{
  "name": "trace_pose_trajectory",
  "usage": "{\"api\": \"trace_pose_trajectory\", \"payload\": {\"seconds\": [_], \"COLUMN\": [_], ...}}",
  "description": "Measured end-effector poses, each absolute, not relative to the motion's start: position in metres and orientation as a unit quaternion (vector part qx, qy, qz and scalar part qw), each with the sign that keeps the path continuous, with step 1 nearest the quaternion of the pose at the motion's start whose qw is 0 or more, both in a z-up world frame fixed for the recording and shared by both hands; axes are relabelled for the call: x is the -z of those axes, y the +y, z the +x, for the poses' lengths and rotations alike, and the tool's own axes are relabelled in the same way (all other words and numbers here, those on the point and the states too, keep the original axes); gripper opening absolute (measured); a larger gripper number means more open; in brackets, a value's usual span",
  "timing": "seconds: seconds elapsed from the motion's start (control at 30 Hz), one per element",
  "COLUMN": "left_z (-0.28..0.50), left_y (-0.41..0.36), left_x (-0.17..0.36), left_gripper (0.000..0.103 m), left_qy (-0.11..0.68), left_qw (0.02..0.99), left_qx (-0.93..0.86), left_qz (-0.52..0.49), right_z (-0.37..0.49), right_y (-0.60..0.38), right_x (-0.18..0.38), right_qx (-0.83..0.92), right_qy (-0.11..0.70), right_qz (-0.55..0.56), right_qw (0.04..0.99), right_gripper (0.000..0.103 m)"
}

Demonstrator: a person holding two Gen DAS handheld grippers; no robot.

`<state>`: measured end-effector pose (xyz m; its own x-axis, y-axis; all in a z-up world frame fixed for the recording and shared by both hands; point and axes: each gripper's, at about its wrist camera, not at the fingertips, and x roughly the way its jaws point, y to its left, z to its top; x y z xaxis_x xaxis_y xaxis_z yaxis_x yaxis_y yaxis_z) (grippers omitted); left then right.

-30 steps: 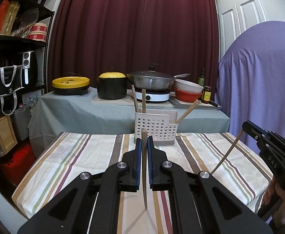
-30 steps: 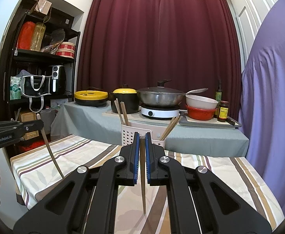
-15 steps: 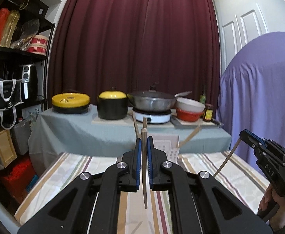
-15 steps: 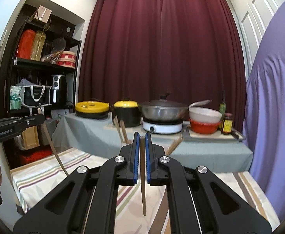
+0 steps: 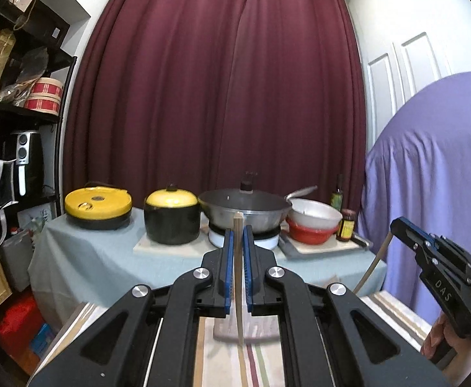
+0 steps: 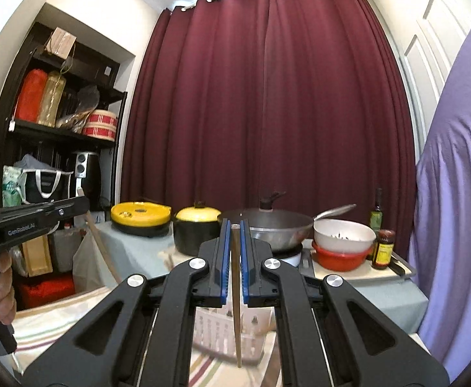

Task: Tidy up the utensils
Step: 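Lower both held chopsticks into the white holder and open both tools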

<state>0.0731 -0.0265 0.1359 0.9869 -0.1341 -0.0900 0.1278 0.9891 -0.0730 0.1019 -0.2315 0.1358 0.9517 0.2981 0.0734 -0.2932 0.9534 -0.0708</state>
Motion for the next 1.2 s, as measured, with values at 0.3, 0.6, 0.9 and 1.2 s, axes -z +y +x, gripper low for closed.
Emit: {"api": "trace_pose_trajectory", "payload": {"seconds": [0.3, 0.6, 0.9, 1.2], "left_z": [0.136, 0.191, 0.223, 0.241], "left_y": [-0.037, -0.05, -0.051, -0.053], "left_x": [-0.155, -0.138, -0.103, -0.074], "left_gripper": [0.006, 0.006, 0.007, 0.007], "left_qy": [0.035, 0.065, 0.107, 0.131], "left_qw": [0.997, 0.996, 0.992, 0.989], "left_qx": [0.061, 0.059, 0.063, 0.065], "left_qz": [-0.033, -0.022, -0.019, -0.013], "right_z": [0.165, 0.221, 0.261, 0.275], "right_y": [-0.227, -0.227, -0.222, -0.212], "right_x": [-0.154, -0.141, -0.102, -0.077], "right_qx": [-0.152, -0.151, -0.148, -0.142], "right_qy": [-0.053, -0.032, 0.011, 0.034], "right_qz": [-0.031, -0.023, -0.019, -0.031], "right_qw": [0.987, 0.988, 0.989, 0.989], "right_gripper": [0.006, 0.006, 0.006, 0.006]}}
